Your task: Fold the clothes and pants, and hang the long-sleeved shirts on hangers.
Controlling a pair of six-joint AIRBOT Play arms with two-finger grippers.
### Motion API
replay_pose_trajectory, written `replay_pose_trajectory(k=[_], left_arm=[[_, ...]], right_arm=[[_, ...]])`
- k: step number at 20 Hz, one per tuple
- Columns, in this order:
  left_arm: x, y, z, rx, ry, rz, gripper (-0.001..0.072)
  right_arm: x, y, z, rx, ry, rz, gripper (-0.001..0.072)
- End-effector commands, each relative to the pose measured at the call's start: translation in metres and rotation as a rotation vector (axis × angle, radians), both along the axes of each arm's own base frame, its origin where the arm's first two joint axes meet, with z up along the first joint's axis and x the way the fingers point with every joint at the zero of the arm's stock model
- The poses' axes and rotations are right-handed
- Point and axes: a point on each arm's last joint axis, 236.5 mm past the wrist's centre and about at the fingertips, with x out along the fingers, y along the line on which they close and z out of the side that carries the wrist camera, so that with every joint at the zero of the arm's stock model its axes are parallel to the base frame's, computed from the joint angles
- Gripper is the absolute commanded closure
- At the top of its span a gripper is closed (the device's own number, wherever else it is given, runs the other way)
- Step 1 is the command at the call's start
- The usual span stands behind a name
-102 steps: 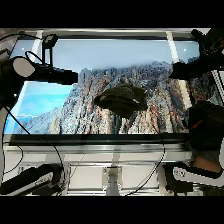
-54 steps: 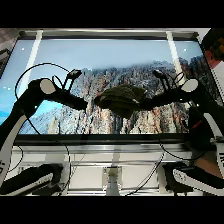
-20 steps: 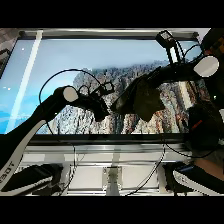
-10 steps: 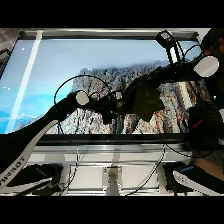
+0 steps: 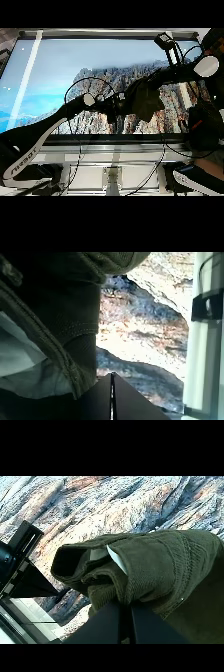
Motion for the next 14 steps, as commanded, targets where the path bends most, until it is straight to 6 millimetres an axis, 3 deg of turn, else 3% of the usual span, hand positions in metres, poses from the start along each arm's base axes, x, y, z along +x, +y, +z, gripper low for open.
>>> replay_pose_trajectory(k=[1, 3, 5, 9, 11, 14], left_arm=[[0.006, -0.001, 0.005, -0.025, 0.038, 0.078, 0.0697], [0.010, -0.002, 0.033, -0.079, 0.060, 0.167, 0.0698], [0.004, -0.004, 0.074, -0.140, 0.009, 0.165, 0.0699], [-0.031, -0.015, 0.148, -0.255, -0.061, 0.124, 0.0699], [-0.044, -0.020, 0.160, -0.271, -0.085, 0.098, 0.0698], [-0.025, -0.019, 0.151, -0.234, -0.159, 0.131, 0.0697]], right_arm=[[0.007, -0.005, 0.001, -0.021, -0.027, -0.015, 0.0682], [0.018, -0.011, 0.006, -0.031, -0.077, -0.040, 0.0682], [0.033, -0.013, 0.017, -0.021, -0.150, -0.068, 0.0682], [0.061, -0.013, 0.052, 0.032, -0.313, -0.123, 0.0681], [0.064, -0.011, 0.068, 0.054, -0.347, -0.126, 0.0681], [0.053, -0.007, 0.064, 0.051, -0.299, -0.100, 0.0682]])
